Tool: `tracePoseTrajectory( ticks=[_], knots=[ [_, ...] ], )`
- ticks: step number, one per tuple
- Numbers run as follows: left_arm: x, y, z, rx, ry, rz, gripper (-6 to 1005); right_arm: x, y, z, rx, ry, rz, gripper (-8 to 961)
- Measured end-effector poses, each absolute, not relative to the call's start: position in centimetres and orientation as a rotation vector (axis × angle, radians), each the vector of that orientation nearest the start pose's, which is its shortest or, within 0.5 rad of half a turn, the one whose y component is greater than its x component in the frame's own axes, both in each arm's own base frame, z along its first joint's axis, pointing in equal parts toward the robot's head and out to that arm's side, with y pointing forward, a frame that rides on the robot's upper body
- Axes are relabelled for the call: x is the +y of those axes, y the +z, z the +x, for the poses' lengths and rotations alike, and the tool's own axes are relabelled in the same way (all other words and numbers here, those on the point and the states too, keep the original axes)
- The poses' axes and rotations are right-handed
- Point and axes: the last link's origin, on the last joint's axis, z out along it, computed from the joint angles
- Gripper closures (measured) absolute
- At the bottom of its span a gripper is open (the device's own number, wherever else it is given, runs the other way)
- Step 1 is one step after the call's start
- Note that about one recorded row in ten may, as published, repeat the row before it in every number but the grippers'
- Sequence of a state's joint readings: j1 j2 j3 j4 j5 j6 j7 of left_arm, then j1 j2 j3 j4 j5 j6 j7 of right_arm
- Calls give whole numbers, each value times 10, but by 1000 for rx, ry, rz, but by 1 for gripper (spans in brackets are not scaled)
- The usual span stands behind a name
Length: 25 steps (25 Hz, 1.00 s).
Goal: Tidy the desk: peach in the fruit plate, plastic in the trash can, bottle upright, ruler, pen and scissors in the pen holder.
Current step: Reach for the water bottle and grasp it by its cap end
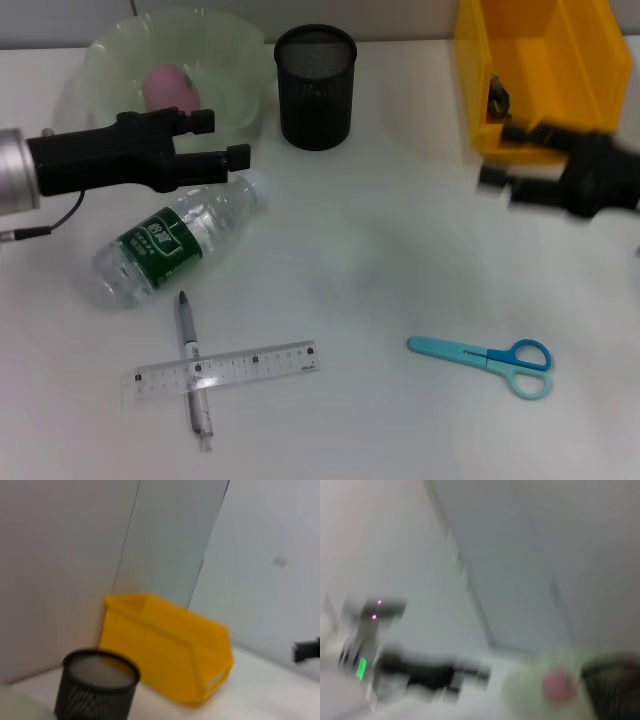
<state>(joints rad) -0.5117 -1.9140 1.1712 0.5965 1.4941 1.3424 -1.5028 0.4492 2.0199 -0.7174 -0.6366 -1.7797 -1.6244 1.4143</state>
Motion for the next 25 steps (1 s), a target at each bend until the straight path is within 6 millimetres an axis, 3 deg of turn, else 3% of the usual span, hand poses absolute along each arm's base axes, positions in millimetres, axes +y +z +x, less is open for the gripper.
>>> tracePoseTrajectory(
  ticks=[2,6,7,9,15,25],
  knots=[
    [368,19,-252,-753,-652,-2650,139,315,13,277,658,788,-2688,143],
    [390,15,-232,-782,-368,-2687,139,313,5,279,613,754,-2689,131],
    [390,15,-232,-782,-368,-2687,139,313,4,280,611,749,-2686,131],
    [402,8,-218,-781,-160,-2703,139,312,1,282,622,746,-2687,131],
    [415,-15,-196,-754,151,-2691,139,311,0,284,626,742,-2689,130],
    [423,-37,-193,-710,285,-2639,140,308,1,288,637,739,-2682,137]
  ],
)
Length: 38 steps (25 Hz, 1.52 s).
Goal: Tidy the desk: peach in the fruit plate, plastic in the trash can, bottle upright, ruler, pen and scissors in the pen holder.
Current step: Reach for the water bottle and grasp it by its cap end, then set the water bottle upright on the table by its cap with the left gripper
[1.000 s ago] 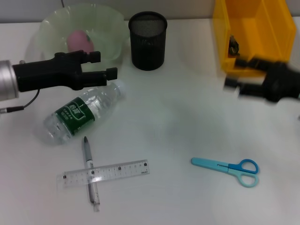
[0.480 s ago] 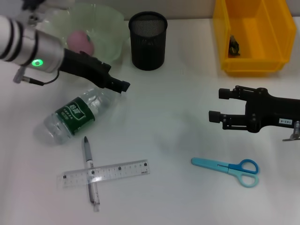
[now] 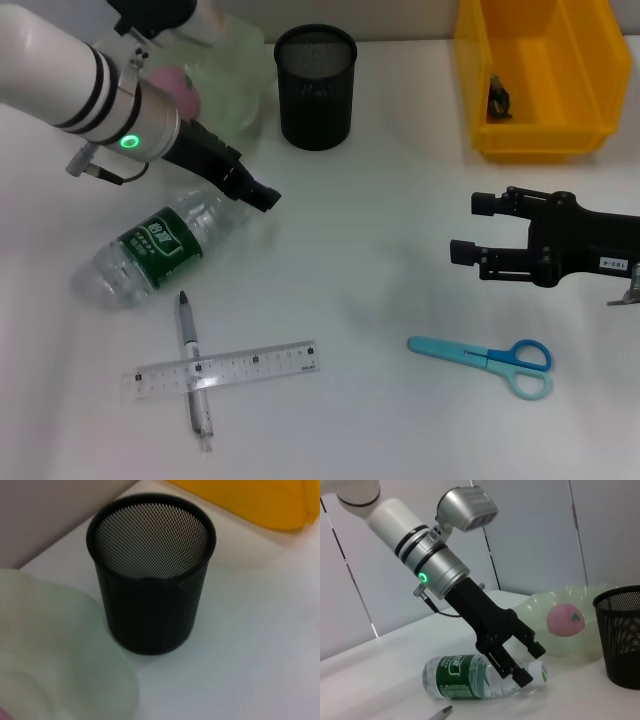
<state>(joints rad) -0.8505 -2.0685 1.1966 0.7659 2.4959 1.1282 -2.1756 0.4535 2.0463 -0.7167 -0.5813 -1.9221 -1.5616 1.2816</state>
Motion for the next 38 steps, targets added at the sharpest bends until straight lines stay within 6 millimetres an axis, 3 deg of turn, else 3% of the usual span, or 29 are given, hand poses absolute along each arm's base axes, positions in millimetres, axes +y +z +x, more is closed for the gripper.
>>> tracePoseTrajectory(
  ticks=[12,20,25,30,38],
  knots=[
    [420,-53,-202,-639,378,-2636,139,307,2,290,646,741,-2673,141],
    [420,-54,-202,-634,375,-2635,139,305,2,291,659,749,-2670,144],
    [420,-54,-202,-635,375,-2634,275,304,3,292,666,753,-2667,146],
    [420,-51,-202,-630,356,-2629,538,303,3,292,669,752,-2667,148],
    [406,-19,-196,-611,55,-2665,553,301,2,290,643,761,-2686,150]
  ],
)
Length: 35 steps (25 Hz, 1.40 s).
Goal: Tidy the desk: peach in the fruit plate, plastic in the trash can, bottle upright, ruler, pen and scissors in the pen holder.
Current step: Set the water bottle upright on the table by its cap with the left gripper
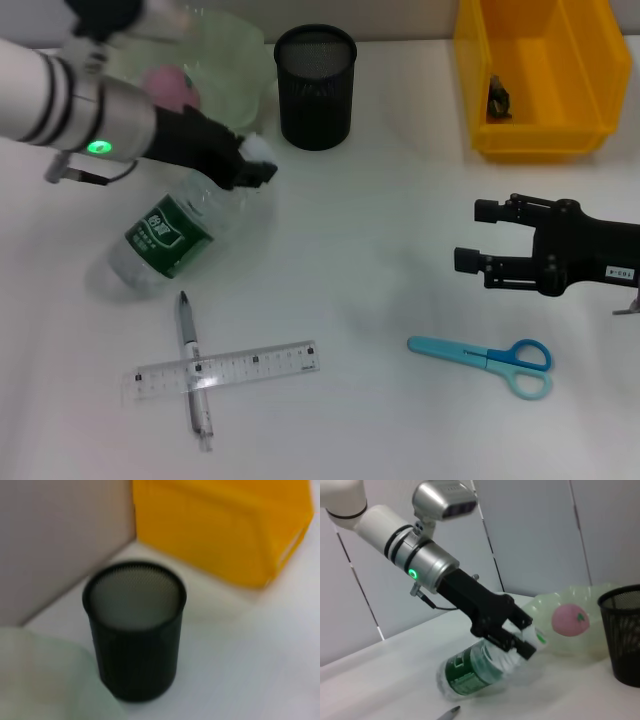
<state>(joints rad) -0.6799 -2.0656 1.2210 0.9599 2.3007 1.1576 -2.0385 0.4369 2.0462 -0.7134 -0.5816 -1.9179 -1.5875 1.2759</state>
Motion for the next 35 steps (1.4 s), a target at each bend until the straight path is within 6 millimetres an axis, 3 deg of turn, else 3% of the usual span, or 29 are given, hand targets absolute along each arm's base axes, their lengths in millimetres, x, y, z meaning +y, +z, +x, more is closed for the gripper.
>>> tracePoseTrajectory(
  ticks=[7,9,11,12,17,24,35],
  knots=[
    [391,21,-208,-597,-234,-2652,552,303,2,286,616,770,-2700,153],
    [391,21,-208,-597,-234,-2652,552,303,1,285,610,770,-2703,154],
    [386,32,-214,-590,-307,-2643,552,303,1,284,601,775,-2710,154],
    [378,47,-221,-569,-426,-2625,552,302,1,283,590,779,-2715,155],
    [367,66,-234,-545,-572,-2569,551,300,-3,281,545,783,-2736,157],
    [345,78,-256,-460,-759,-2481,551,301,-5,279,535,780,-2740,159],
    [320,91,-296,-469,-843,-2285,553,301,-8,275,519,785,-2765,163]
  ],
)
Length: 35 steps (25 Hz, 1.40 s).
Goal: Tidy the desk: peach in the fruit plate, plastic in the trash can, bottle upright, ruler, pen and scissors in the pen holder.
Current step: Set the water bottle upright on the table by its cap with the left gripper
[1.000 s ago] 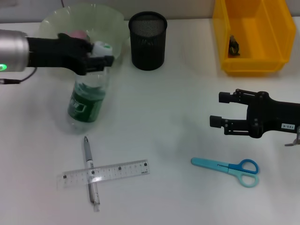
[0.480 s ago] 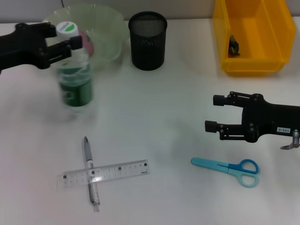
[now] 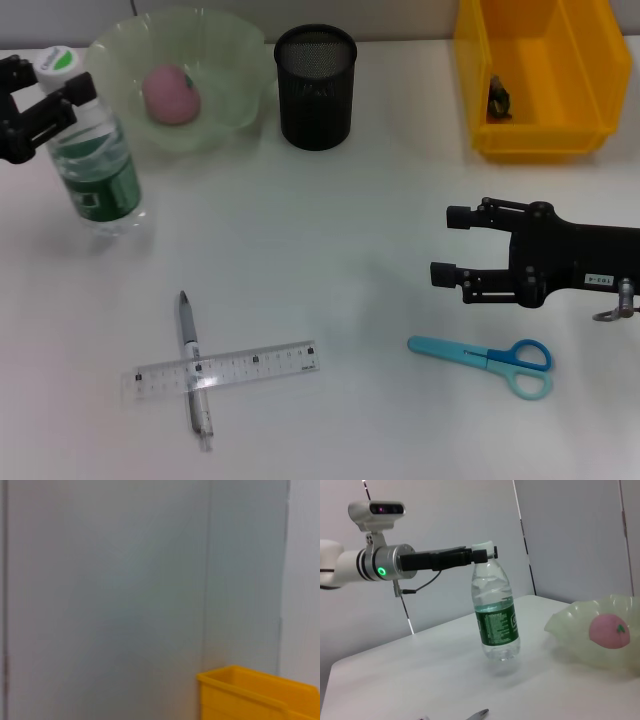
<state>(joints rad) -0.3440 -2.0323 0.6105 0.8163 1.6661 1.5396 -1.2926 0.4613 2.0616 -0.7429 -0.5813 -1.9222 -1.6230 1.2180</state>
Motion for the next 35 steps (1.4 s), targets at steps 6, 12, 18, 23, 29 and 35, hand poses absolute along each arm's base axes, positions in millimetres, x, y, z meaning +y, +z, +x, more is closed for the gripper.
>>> tracePoseTrajectory(
  ticks=[6,12,18,23,29,35],
  knots=[
    [321,89,-302,-479,-855,-2246,554,300,-10,273,509,776,-2786,165],
    [332,71,-312,-532,-850,-2123,554,301,-11,273,504,771,-2791,167],
    [343,59,-314,-567,-814,-2105,555,301,-11,273,507,770,-2789,170],
    [347,54,-315,-578,-800,-2096,556,301,-12,274,512,769,-2787,171],
    [350,52,-314,-564,-783,-2097,555,300,-12,274,516,769,-2787,173],
    [351,51,-314,-572,-792,-2093,556,300,-13,274,521,772,-2787,176]
  ],
)
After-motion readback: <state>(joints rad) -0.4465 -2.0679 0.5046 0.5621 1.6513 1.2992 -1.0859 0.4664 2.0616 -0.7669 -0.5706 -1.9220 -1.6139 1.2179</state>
